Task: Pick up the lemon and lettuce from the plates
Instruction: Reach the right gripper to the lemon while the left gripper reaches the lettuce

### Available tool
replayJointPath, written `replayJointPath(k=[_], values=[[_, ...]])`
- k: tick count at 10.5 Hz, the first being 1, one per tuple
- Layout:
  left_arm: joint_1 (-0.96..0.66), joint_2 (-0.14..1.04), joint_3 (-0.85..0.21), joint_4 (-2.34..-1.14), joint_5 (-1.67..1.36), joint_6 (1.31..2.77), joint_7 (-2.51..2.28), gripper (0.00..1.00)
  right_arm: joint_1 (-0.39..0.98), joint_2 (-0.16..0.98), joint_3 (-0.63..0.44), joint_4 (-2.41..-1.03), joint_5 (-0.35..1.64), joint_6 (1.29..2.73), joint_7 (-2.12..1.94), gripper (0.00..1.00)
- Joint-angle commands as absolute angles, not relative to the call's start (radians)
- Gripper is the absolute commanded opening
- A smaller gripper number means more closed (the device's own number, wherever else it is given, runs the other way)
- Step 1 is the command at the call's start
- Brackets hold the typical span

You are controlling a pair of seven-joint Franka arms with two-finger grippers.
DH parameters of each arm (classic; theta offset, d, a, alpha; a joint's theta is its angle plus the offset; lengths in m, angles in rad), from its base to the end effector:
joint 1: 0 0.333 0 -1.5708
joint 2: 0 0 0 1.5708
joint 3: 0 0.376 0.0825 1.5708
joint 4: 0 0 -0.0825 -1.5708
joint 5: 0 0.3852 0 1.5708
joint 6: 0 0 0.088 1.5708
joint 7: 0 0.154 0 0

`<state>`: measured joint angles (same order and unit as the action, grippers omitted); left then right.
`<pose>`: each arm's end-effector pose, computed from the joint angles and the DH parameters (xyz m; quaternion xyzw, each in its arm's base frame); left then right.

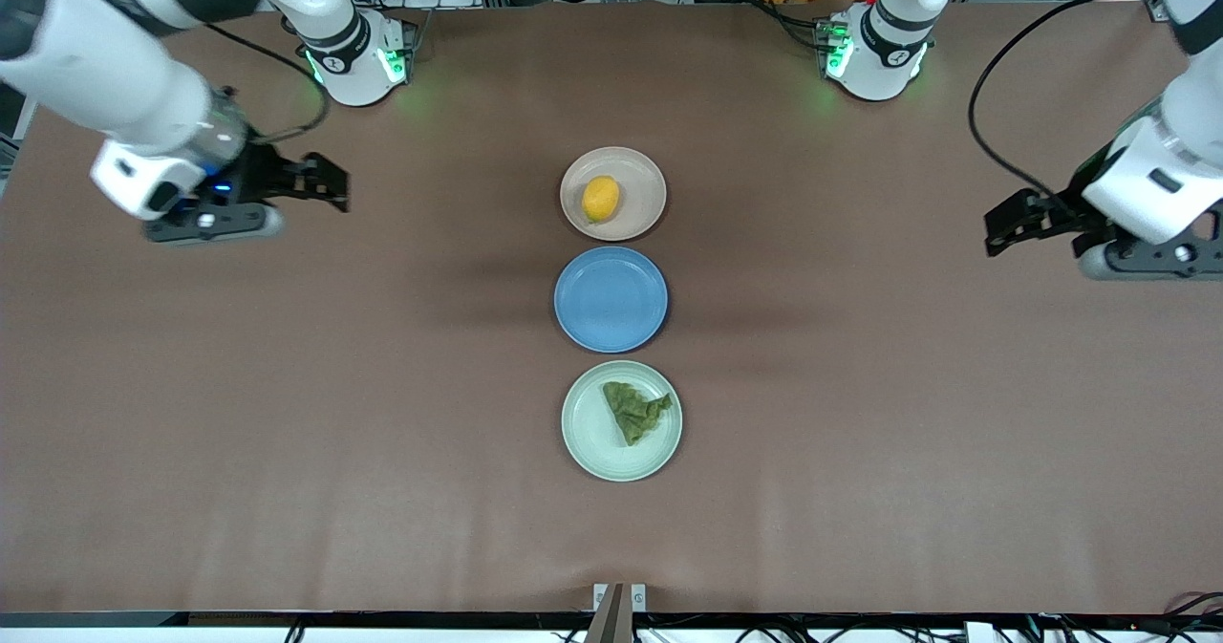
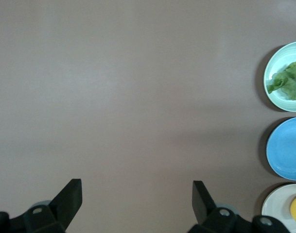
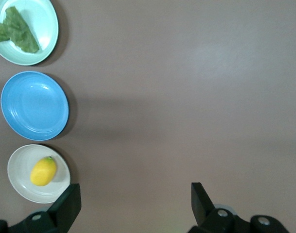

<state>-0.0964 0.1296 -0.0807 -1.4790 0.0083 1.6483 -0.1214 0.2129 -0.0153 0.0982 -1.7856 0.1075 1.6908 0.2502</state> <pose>0.6036 -0.1034 0.6129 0.9994 -0.0276 0.0197 0.0040 0.5153 0.1821 0.5550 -0.9976 -0.0218 0.0526 0.0392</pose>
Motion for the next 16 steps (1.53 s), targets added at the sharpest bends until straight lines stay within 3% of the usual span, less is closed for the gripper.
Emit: replayJointPath(k=[1,8,12,16], values=[[-0.097,0.167,-0.110,-1.480,-0.065,1.727,-0.106,1.00,0.311,-0.008,0.100,-1.850,0.129,1.744,0.395,1.00],[-0.234,0.371,-0.133,-1.480,-0.186,2.017,-0.150,1.00,0.481,0.237,0.342,-1.867,0.132,1.994,0.842,1.00],[-0.351,0.513,-0.124,-1.459,-0.109,2.267,-0.186,1.00,0.549,0.405,0.377,-1.867,0.123,2.135,0.851,1.00],[-0.426,0.710,-0.126,-1.433,-0.109,2.632,-0.172,1.00,0.557,0.445,0.387,-1.948,0.112,2.274,0.851,1.00]])
